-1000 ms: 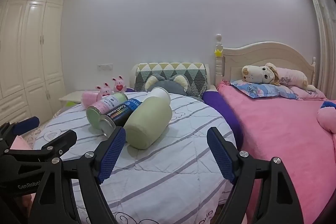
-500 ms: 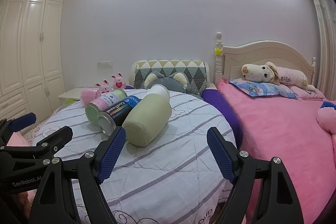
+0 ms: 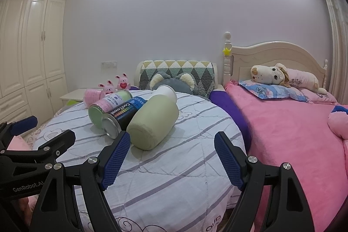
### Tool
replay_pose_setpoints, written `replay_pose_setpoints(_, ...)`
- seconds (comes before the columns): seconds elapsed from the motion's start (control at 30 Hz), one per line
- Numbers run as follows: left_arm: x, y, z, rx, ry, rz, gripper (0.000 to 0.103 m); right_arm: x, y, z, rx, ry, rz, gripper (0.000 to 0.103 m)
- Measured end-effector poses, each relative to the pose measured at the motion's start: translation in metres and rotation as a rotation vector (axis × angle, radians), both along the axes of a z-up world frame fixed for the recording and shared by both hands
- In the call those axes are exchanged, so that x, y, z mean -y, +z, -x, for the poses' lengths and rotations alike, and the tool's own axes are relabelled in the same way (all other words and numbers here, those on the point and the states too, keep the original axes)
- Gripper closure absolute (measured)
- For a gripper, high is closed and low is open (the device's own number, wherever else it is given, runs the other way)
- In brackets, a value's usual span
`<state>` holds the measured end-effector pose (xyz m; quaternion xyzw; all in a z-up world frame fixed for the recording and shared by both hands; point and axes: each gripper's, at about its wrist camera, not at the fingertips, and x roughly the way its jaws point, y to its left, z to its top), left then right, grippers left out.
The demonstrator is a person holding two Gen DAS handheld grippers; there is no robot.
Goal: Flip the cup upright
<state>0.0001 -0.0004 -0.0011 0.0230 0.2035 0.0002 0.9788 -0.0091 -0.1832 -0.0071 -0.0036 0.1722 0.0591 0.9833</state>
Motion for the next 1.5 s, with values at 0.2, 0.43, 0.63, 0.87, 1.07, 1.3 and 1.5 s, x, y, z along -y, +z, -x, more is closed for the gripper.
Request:
replay_pose_setpoints(0.2,-0.001,-0.002,-0.001,-0.008,-0.001,0.006,0.0,0.0,0.0,0.0,-0.001,0.0,0.001,0.022)
replay_pose_setpoints(0.43,0.0,-0.004,-0.001,-0.012,-0.001,-0.007,0.0,-0.001,0.0,-0.002,-0.012,0.002,0.007,0.022)
replay_pose_setpoints(0.63,0.0,-0.005,-0.005,-0.029,-0.004,-0.009,0.0,-0.002,-0.001,-0.005,-0.026,0.003,0.013,0.022)
replay_pose_setpoints(0.87,0.002,-0.008,-0.016,-0.066,-0.007,-0.012,0.0,0.001,-0.005,-0.015,-0.065,-0.01,0.012,0.022)
replay_pose_setpoints(1.07,0.0,-0.01,-0.032,-0.08,-0.012,-0.037,0.0,0.0,-0.007,-0.031,-0.11,-0.011,0.002,0.022)
replay_pose_setpoints(1.3,-0.002,-0.007,-0.064,-0.115,-0.049,-0.082,0.0,-0.005,-0.003,-0.061,-0.14,-0.018,-0.01,0.022)
replay_pose_setpoints(1.5,-0.002,0.001,-0.103,-0.173,-0.091,-0.091,0.0,-0.009,-0.001,-0.098,-0.185,-0.021,-0.008,0.022)
